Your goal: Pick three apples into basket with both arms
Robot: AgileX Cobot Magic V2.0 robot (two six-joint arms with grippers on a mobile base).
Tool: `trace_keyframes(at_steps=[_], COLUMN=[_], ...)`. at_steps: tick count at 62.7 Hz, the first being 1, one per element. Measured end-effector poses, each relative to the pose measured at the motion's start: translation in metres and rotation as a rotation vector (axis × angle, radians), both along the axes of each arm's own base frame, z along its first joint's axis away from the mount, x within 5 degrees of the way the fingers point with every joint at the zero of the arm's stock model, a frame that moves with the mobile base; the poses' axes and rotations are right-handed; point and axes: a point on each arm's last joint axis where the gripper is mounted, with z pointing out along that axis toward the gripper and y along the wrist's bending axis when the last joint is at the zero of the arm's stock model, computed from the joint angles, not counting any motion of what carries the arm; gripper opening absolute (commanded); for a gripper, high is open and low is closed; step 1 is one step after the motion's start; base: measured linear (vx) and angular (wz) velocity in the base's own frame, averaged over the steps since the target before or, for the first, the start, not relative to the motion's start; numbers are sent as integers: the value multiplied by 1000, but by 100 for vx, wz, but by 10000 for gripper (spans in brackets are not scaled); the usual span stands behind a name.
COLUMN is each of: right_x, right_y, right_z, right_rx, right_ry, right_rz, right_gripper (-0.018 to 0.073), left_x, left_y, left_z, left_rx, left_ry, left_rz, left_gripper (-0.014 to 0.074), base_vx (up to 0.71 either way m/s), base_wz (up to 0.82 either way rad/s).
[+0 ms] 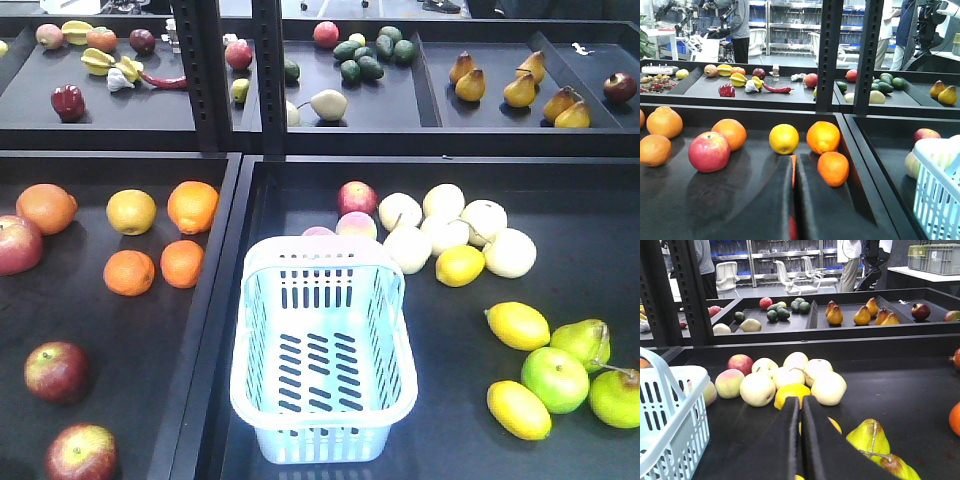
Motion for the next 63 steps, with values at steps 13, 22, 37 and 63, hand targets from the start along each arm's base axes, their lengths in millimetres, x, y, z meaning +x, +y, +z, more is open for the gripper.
trace_keyframes(at_steps=[13,22,37,63], right_x=[0,0,0,0], right_y=[0,0,0,0], right_z=[0,0,0,0], right_rx=[0,0,0,0], right_ry=[0,0,0,0], right_rz=[0,0,0,0], right_gripper=[-5,-5,-5,-5], left_x=[0,0,0,-4], left_y=[0,0,1,11], left_z=[7,7,10,23], left_rx=[-146,-588,-951,-1159], left_ry=[-82,-114,-169,-371], left_rz=[-4,-17,-24,-19], left_gripper=[-6,-6,-6,-6], base_vx=[0,0,0,0], base_wz=[0,0,0,0])
